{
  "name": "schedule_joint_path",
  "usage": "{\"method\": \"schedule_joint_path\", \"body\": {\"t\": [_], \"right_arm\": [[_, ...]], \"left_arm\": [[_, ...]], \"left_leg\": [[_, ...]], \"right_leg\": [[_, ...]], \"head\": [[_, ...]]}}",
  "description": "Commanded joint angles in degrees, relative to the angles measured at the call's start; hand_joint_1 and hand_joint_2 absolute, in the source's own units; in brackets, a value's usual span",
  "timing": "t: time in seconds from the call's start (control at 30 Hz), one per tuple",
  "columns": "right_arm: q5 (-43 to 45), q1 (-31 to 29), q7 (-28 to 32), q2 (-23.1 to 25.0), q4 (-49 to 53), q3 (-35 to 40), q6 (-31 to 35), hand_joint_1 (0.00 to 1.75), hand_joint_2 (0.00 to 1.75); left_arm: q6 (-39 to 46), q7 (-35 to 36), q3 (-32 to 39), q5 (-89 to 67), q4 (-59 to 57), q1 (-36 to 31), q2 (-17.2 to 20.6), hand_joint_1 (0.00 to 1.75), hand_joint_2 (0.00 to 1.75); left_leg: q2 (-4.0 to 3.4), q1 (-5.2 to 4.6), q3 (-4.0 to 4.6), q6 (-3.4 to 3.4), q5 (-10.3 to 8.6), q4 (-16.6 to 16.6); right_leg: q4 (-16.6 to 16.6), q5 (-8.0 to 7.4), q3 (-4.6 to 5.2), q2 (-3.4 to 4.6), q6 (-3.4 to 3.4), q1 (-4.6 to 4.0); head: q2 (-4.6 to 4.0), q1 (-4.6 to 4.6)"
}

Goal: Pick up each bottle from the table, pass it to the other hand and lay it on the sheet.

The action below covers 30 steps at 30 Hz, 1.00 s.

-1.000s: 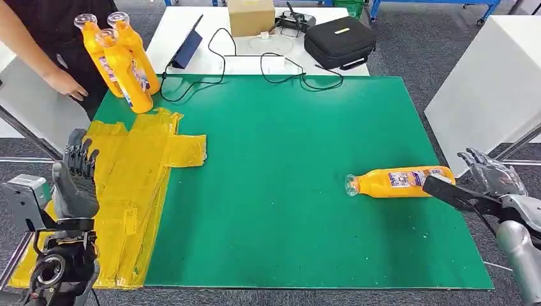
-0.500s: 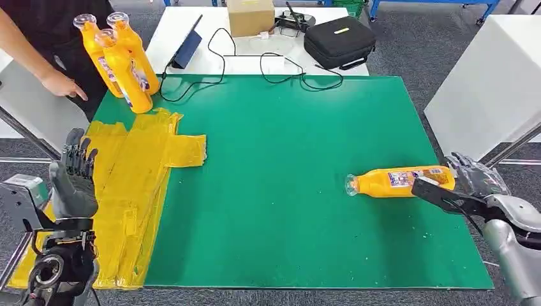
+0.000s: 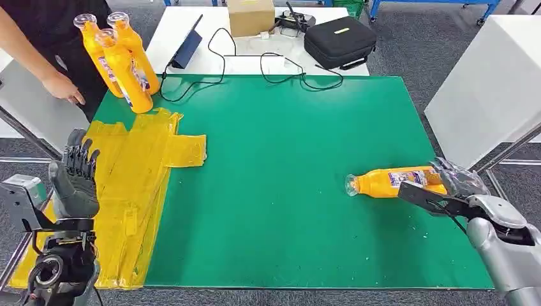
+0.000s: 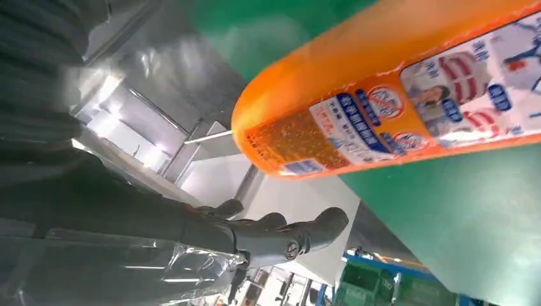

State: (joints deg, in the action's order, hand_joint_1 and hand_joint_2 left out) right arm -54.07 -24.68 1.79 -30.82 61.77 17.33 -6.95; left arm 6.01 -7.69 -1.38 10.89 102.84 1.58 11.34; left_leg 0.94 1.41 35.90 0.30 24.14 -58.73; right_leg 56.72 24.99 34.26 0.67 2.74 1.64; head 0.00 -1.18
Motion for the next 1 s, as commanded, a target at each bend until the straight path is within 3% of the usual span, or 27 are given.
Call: {"method": "schedule_joint_path", "body": {"t": [0.03, 0.23, 0.53, 1.0], "right_arm": [[-0.47, -9.12, 0.63, 4.69, -12.58, 6.24, -0.23, 0.0, 1.75], [-0.64, -9.86, 1.07, 6.2, -16.0, 7.56, 0.33, 0.0, 1.75], [-2.67, -14.4, 1.52, 10.43, -29.3, 10.72, 3.85, 0.0, 1.75], [-4.01, -13.87, 2.04, 10.89, -38.29, 14.62, 3.15, 0.0, 1.75]], "left_arm": [[-0.26, 0.15, 0.49, 0.38, -1.89, -1.24, -1.06, 0.0, 0.0], [0.03, -0.67, 0.94, 1.95, -1.72, -0.48, -0.1, 0.0, 0.0], [0.54, -0.52, 0.21, 2.75, -1.97, -1.69, -1.2, 0.0, 0.0], [-0.17, -0.74, -2.74, 4.3, -6.19, -5.98, -1.34, 0.0, 0.0]], "left_leg": [[-0.24, 0.0, -0.18, 0.04, 0.03, 0.05], [-0.31, 0.0, -0.38, 0.11, 0.04, 0.11], [-0.25, 0.01, -0.33, 0.1, 0.0, 0.09], [0.07, 0.05, -0.33, 0.08, -0.06, 0.09]], "right_leg": [[-0.06, -0.04, -0.1, 0.15, -0.13, -0.03], [-0.13, 0.0, -0.3, 0.13, -0.22, -0.07], [-0.11, -0.02, -0.27, 0.09, -0.2, -0.07], [-0.15, 0.0, -0.34, -0.17, -0.11, -0.08]], "head": [[0.0, 0.0], [0.0, 0.0], [0.0, 0.0], [0.0, 0.0]]}}
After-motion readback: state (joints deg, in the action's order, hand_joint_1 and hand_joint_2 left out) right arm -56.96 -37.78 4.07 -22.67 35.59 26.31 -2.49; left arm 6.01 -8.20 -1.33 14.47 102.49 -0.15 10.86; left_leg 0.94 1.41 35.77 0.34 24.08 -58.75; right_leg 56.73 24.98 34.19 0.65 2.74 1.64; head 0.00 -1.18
